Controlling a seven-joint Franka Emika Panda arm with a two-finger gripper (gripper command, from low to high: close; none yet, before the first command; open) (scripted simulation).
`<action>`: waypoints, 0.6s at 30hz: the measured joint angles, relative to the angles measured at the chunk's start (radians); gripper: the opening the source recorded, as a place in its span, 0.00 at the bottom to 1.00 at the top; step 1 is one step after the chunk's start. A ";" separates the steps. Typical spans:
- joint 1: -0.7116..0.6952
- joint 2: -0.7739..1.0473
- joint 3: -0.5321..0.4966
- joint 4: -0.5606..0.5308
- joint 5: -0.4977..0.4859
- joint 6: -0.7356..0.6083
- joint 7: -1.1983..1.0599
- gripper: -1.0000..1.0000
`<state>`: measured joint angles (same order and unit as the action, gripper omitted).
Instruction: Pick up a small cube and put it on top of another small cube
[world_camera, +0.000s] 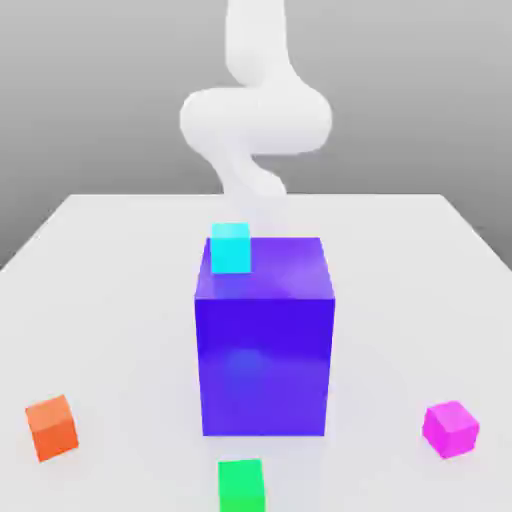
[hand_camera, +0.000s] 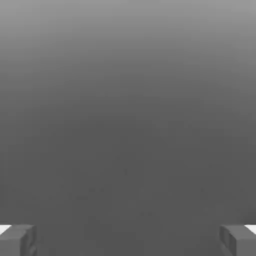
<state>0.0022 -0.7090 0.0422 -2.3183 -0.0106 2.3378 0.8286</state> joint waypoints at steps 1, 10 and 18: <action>0.000 0.039 0.019 -0.008 -0.005 0.016 0.012 0.50; 0.018 0.366 0.174 -0.074 -0.067 0.153 0.133 0.50; 0.074 0.659 0.280 -0.131 -0.155 0.272 0.264 0.50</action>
<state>0.0760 -0.0505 0.3225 -2.4496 -0.1658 2.6094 1.0924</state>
